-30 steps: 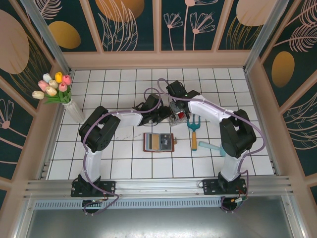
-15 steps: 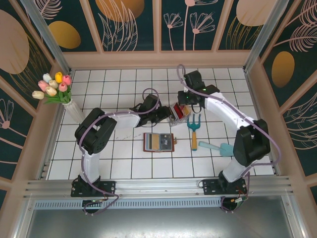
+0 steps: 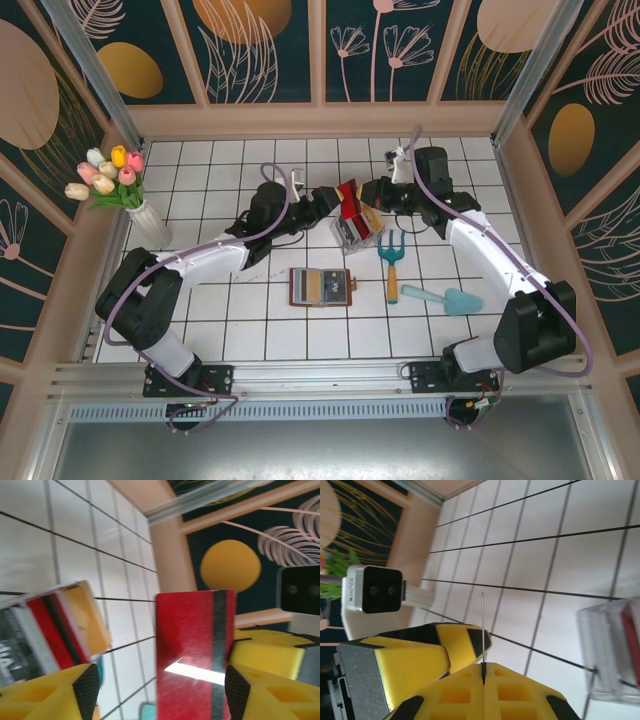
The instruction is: Put the credit cards into the card holder
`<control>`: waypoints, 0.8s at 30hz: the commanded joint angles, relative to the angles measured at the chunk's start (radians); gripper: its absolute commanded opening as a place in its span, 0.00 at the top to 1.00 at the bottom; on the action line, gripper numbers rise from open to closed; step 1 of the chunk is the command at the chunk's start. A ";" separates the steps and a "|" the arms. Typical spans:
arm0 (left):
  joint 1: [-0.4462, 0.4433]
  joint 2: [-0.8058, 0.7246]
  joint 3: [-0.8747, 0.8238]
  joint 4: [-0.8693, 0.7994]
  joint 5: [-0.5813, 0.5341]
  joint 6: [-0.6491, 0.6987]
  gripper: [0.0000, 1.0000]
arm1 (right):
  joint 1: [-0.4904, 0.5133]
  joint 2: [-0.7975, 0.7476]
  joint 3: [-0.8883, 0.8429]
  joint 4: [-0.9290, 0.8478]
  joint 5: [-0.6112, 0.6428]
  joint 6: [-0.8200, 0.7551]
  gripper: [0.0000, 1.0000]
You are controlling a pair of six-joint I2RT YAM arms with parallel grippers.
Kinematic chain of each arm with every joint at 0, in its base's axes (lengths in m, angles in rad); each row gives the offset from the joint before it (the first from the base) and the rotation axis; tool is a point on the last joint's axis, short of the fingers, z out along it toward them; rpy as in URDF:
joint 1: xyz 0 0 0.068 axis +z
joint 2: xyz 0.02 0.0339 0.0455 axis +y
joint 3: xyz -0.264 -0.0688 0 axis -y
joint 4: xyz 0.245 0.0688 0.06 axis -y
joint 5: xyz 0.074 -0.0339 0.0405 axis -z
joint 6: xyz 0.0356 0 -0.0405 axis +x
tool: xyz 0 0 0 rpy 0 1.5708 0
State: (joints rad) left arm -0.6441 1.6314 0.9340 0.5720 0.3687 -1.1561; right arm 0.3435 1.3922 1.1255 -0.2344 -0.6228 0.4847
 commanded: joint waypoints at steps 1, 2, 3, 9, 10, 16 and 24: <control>0.003 0.008 -0.004 0.149 0.090 -0.048 0.33 | -0.012 -0.030 -0.035 0.118 -0.122 0.084 1.00; 0.002 0.010 0.000 0.150 0.093 -0.050 0.34 | -0.016 -0.032 -0.045 0.137 -0.137 0.094 1.00; 0.003 0.010 0.000 0.155 0.096 -0.053 0.38 | -0.018 -0.032 -0.049 0.146 -0.145 0.102 1.00; 0.002 0.001 -0.022 0.190 0.090 -0.082 0.67 | -0.034 -0.032 -0.071 0.148 -0.141 0.104 1.00; 0.003 -0.001 -0.024 0.192 0.088 -0.084 0.72 | -0.038 -0.030 -0.077 0.152 -0.149 0.107 1.00; 0.003 0.004 -0.023 0.228 0.133 -0.100 0.93 | -0.049 -0.024 -0.111 0.218 -0.261 0.121 0.94; 0.003 0.026 -0.035 0.356 0.242 -0.172 0.95 | -0.075 -0.002 -0.120 0.254 -0.378 0.128 0.82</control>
State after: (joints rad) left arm -0.6346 1.6394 0.9123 0.8036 0.5270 -1.2869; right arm 0.2687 1.3884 1.0237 -0.0422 -0.8928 0.6056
